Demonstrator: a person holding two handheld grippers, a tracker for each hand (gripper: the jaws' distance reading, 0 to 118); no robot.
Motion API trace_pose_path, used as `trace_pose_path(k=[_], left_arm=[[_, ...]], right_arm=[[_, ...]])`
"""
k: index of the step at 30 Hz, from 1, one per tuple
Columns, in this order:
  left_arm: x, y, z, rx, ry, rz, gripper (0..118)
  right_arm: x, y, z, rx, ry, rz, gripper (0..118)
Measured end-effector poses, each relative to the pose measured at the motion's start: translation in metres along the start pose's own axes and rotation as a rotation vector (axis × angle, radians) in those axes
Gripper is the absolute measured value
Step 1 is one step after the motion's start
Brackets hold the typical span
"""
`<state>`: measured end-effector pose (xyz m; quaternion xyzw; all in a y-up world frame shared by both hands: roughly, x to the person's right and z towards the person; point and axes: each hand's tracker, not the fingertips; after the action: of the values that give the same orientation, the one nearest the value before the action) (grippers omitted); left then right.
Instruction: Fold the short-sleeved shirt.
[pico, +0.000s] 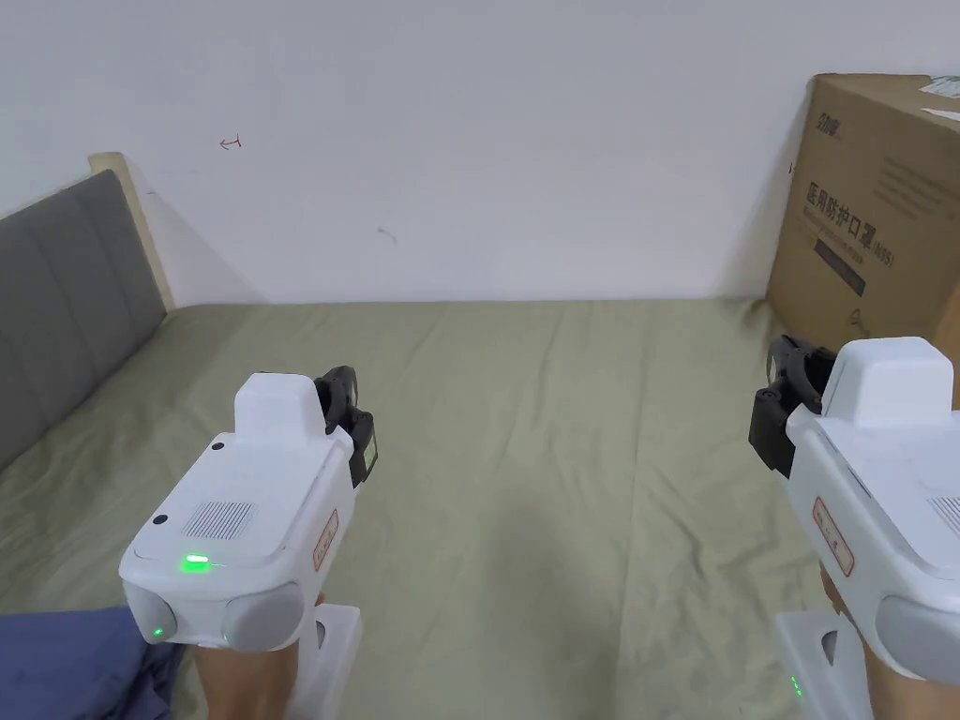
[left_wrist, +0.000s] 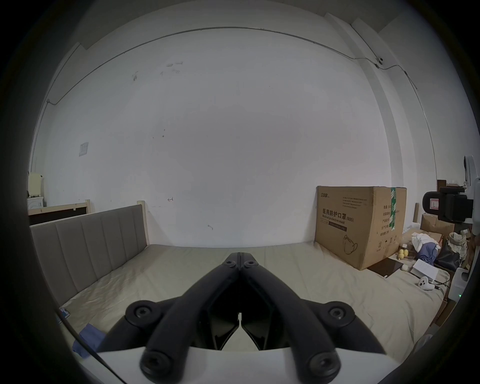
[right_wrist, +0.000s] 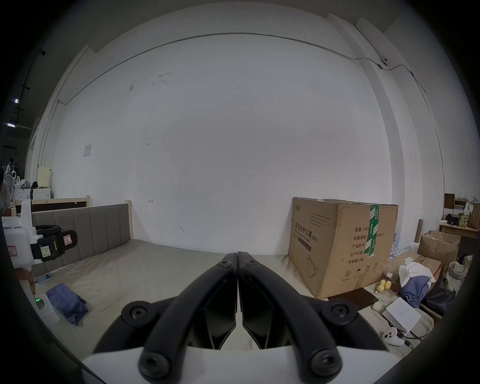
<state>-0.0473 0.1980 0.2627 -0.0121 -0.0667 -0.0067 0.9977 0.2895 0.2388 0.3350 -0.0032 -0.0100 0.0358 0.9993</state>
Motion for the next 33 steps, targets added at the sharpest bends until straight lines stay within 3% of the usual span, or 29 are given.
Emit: trace_pose_path(k=[33], left_arm=[[-0.0004, 0.0034, 0.0026, 0.003, -0.012, -0.012, 0]], right_arm=[[-0.0044, 0.0014, 0.0016, 0.0, 0.006, 0.009, 0]])
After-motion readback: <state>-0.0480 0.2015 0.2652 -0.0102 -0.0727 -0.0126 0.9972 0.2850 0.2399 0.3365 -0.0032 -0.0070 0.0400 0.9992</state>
